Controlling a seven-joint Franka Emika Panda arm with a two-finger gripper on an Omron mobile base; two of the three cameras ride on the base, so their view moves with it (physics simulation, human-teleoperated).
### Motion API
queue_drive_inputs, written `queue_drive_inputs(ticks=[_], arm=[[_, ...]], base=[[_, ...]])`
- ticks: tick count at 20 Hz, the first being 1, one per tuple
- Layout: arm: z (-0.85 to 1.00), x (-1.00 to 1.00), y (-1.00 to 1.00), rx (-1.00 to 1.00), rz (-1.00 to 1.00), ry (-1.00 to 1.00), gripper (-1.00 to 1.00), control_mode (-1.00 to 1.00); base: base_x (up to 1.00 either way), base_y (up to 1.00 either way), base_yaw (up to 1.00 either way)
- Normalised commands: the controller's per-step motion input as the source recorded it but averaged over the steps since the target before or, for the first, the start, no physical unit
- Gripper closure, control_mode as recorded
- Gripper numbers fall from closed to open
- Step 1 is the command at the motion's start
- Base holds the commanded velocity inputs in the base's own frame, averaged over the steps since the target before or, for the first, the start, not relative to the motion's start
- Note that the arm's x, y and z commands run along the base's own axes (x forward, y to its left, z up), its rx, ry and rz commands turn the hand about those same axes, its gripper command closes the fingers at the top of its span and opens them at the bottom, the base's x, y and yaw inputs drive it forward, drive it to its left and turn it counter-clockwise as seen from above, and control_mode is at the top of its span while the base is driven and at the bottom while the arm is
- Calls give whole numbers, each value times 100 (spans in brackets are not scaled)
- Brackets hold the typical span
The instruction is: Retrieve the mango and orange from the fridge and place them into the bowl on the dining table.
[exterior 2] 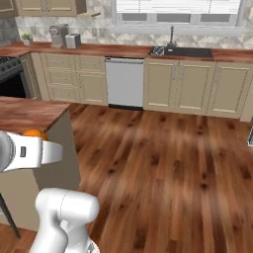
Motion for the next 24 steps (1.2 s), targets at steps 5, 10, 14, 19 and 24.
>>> queue_drive_inputs(ticks=[5, 10, 14, 19, 24], arm=[[0, 0, 0, 0, 0, 0, 100, 100], [0, 0, 0, 0, 0, 0, 100, 100], [0, 0, 0, 0, 0, 0, 100, 100], [0, 0, 0, 0, 0, 0, 100, 100], [0, 0, 0, 0, 0, 0, 100, 100]], base=[[0, 96, 5], [-1, 84, 8], [-3, 57, 26], [-1, 31, 43], [0, 21, 51]])
